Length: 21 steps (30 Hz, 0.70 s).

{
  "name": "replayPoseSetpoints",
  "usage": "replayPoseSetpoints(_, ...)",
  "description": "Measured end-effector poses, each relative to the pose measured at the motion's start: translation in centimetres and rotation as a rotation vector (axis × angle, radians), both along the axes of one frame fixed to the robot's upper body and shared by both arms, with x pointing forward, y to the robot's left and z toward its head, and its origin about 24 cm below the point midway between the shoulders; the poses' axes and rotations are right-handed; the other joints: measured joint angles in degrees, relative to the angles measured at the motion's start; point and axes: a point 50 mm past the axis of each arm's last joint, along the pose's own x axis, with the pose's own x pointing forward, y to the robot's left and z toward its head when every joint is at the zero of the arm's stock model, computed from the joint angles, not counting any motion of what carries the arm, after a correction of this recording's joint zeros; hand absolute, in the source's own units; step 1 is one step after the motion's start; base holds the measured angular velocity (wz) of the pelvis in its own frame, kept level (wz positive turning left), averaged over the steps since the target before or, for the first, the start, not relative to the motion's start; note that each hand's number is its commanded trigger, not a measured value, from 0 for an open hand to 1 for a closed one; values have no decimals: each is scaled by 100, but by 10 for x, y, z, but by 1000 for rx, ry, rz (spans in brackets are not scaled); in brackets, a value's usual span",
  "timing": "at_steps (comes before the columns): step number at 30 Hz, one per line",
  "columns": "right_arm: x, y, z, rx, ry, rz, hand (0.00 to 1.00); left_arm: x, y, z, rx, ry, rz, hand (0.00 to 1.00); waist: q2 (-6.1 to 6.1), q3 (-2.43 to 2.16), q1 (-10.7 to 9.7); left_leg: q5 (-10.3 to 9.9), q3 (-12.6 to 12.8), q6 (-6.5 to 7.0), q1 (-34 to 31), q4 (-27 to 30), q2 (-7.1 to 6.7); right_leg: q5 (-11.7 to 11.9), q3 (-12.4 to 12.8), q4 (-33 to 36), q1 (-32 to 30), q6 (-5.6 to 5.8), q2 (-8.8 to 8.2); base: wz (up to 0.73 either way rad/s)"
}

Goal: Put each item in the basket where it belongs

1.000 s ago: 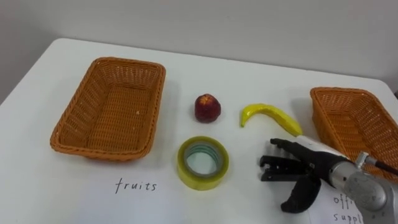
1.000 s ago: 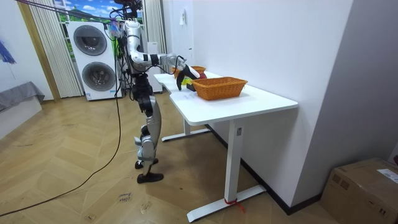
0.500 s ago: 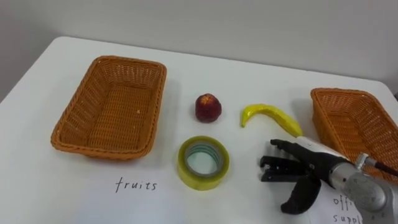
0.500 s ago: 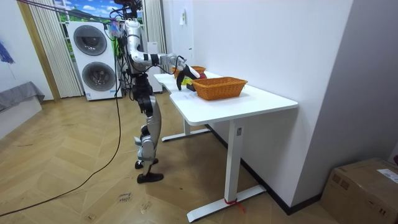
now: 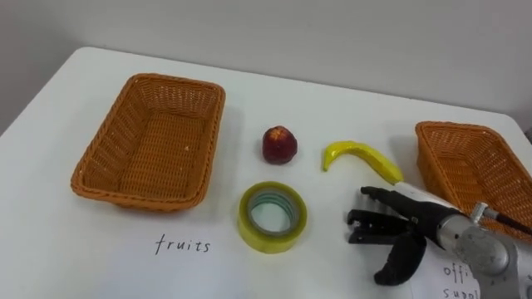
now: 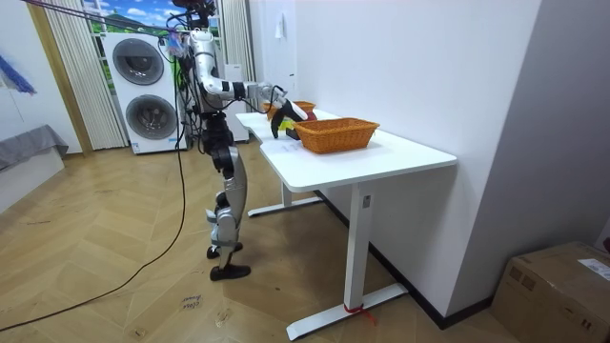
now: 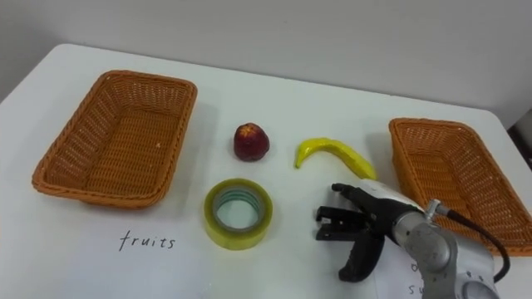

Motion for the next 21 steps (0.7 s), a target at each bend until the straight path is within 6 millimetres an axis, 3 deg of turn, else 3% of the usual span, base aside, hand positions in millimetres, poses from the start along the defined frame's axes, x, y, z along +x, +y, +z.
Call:
replayPoseSetpoints(5, 0, 0, -1, -1, 8, -7, 0, -1, 0, 0, 7, 11, 6, 0, -3, -3, 32, 6, -1, 10, -4, 0, 0, 21, 1, 3, -9, 8, -1, 0)
replayPoseSetpoints(6, 0, 0, -2, -2, 10, -8, 29, -1, 0, 0, 7, 9, 6, 0, -8, -7, 57, 6, -1, 10, -4, 0, 0, 22, 4, 3, -10, 8, -1, 0)
replayPoseSetpoints(7, -1, 0, -2, -3, 13, -8, 50, 0, 0, 0, 7, 8, 6, 0, -15, -14, 90, 7, -1, 10, -3, 0, 0, 22, 7, 3, -10, 8, 0, 0)
replayPoseSetpoints(8, -1, -1, -2, -4, 14, -9, 100, 0, 0, 0, 7, 7, 6, 0, -18, -16, 98, 7, -1, 10, -3, 0, 0, 22, 7, 3, -10, 8, 0, 0)
replayPoseSetpoints(21, 2, -1, 0, -122, -56, -24, 100, 2, 0, 0, 7, 16, 9, 0, -1, -32, 255, 7, -21, 10, -5, 39, 1, 25, -12, 3, -2, 7, -3, 0)
